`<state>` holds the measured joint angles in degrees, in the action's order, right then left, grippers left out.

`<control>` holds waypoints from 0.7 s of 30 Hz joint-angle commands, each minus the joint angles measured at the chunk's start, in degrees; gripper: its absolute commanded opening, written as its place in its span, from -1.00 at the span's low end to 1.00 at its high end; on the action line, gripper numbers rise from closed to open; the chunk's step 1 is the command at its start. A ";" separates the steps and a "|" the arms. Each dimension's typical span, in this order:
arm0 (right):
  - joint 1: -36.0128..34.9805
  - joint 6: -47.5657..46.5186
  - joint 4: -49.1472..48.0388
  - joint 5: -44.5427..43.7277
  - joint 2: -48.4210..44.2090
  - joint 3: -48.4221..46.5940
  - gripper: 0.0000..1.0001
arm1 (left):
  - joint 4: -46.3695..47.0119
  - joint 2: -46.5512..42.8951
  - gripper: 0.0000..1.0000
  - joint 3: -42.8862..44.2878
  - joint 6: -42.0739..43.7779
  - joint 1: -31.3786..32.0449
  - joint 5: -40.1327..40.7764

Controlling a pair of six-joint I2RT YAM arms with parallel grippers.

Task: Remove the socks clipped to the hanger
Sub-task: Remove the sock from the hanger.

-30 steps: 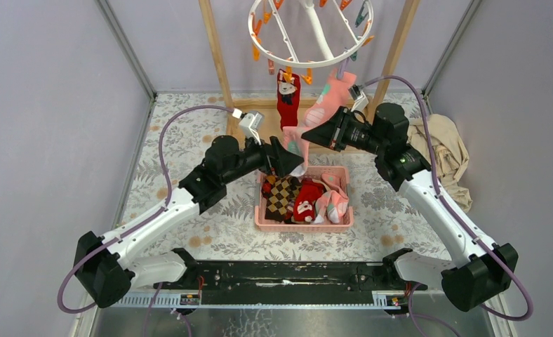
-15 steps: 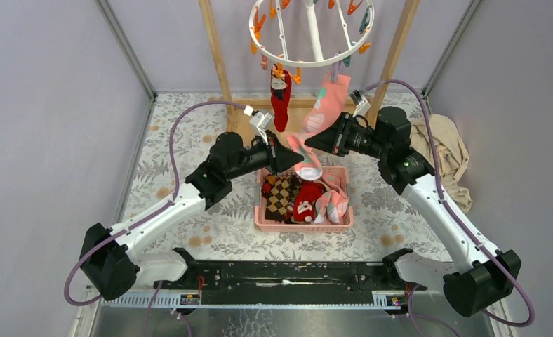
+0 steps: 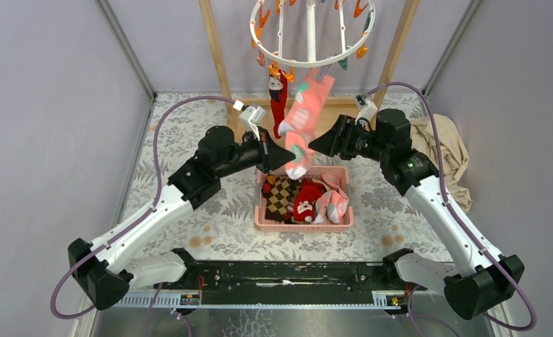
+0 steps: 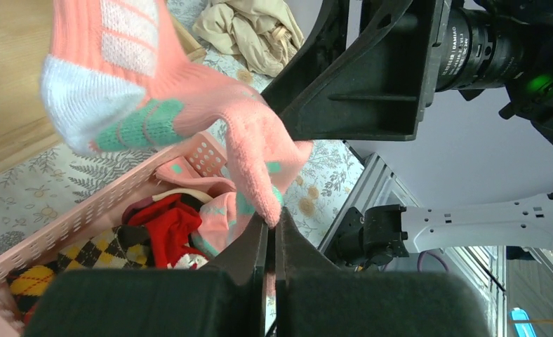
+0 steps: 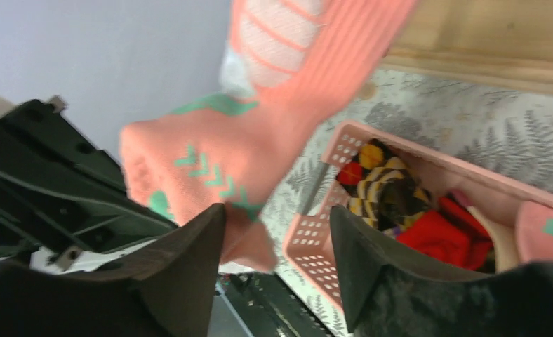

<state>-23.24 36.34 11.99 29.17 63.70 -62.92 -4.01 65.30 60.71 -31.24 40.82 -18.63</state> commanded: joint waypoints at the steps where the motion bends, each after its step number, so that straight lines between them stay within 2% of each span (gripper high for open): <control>1: 0.22 -7.34 7.17 -8.53 -1.04 -7.66 0.35 | -6.16 -1.88 -1.00 5.09 1.40 -0.13 2.87; 6: 0.22 -11.22 9.58 -15.46 0.65 -15.39 0.46 | -11.28 -0.28 -1.00 10.28 2.72 -0.15 2.57; 10: 0.22 -12.72 7.46 -17.65 4.13 -20.29 0.47 | -14.90 1.14 -1.00 14.16 3.55 -0.13 1.25; 21: 0.22 -14.56 -3.19 -19.91 19.99 -30.79 0.46 | -15.98 -0.16 -1.00 14.22 3.48 -0.13 -0.38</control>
<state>-23.20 23.77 15.03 10.98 80.49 -89.25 -19.49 66.19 74.13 -28.73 40.82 -17.63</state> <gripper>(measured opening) 0.731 0.023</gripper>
